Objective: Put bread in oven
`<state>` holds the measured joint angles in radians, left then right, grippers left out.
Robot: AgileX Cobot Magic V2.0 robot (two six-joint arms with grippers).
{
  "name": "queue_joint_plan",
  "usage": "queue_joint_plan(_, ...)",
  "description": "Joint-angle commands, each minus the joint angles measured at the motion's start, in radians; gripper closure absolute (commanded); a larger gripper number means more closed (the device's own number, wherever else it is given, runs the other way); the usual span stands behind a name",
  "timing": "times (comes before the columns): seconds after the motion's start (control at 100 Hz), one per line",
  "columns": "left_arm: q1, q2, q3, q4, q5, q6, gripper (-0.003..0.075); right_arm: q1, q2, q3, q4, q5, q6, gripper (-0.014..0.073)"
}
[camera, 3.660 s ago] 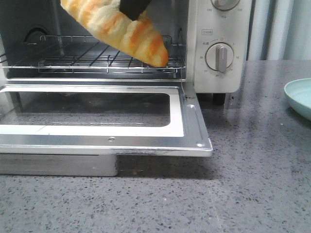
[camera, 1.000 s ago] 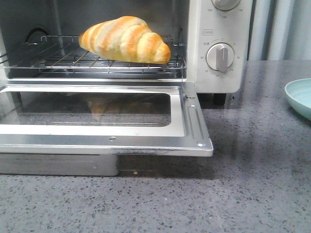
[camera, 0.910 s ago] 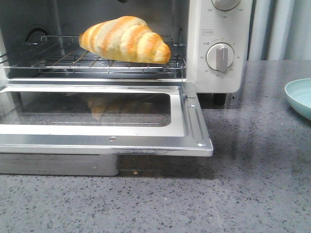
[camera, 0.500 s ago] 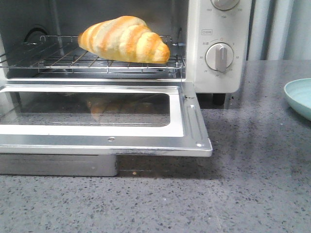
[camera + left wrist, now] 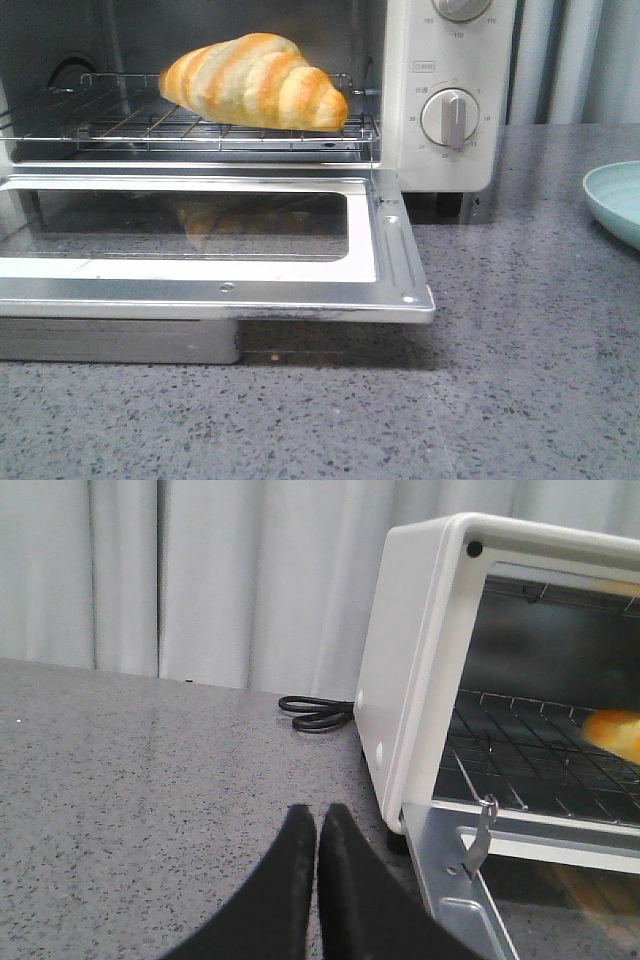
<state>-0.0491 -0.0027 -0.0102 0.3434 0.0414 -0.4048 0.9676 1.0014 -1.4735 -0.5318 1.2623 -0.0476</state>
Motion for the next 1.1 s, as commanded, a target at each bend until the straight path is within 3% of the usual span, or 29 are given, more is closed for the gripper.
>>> queue_joint_plan(0.0, 0.003, 0.007, -0.027, 0.001, -0.097, -0.003, 0.0741, 0.002, -0.072, -0.028, -0.065, -0.014, 0.038, 0.0669)
queue_joint_plan(0.37, 0.003, 0.007, -0.027, -0.004, -0.097, -0.003, 0.0741, 0.002, -0.254, -0.028, -0.09, 0.007, 0.063, 0.0669)
queue_joint_plan(1.09, 0.003, 0.007, -0.027, -0.004, -0.097, -0.003, 0.0741, 0.002, -0.265, -0.026, -0.079, 0.022, 0.066, 0.067)
